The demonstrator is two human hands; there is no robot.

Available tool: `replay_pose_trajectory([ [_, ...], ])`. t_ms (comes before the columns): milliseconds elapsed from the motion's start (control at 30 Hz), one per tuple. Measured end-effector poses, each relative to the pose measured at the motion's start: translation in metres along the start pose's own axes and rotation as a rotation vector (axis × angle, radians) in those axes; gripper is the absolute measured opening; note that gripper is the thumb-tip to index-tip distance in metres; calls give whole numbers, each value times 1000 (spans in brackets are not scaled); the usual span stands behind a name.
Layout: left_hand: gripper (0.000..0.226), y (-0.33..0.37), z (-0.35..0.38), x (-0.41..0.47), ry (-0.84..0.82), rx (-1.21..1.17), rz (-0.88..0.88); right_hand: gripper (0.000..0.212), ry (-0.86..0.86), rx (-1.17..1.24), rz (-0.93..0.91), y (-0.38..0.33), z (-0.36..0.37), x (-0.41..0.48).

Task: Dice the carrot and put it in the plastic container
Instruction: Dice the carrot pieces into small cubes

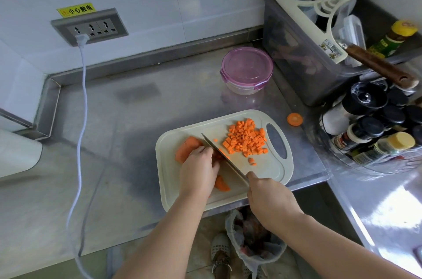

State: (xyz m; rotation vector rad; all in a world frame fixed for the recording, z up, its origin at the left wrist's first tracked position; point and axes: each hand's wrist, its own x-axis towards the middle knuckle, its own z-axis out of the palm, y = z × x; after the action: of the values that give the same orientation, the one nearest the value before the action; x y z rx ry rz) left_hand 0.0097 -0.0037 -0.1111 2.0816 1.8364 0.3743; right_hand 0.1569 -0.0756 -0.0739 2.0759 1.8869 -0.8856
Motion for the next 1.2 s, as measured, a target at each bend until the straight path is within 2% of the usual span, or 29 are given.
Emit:
replay_pose_trajectory([
  [200, 11, 5, -6, 2, -1, -59, -18, 31, -11, 125, -3, 9, -6, 5],
  [433, 12, 16, 4, 16, -56, -96, 13, 22, 123, 202, -15, 26, -19, 5],
  [567, 15, 24, 7, 21, -50, -259, 4, 12, 196, 176, -41, 38, -31, 2],
  [700, 12, 13, -15, 30, 71, -275, -11, 22, 233, 95, -46, 49, -40, -1],
  [800, 17, -9, -37, 53, 126, -148, -136, 27, 226, 57, -47, 52, -44, -1],
  [900, 21, -32, -45, 78, -29, 11, -270, 27, 237, 80, -48, 52, -45, 1],
  [1000, 23, -39, -42, 89, -173, 49, -344, 24, 247, 89, -43, 49, -45, 6],
  [1200, 19, -31, -37, 102, -230, 10, -332, 24, 262, 125, -40, 44, -49, 12],
])
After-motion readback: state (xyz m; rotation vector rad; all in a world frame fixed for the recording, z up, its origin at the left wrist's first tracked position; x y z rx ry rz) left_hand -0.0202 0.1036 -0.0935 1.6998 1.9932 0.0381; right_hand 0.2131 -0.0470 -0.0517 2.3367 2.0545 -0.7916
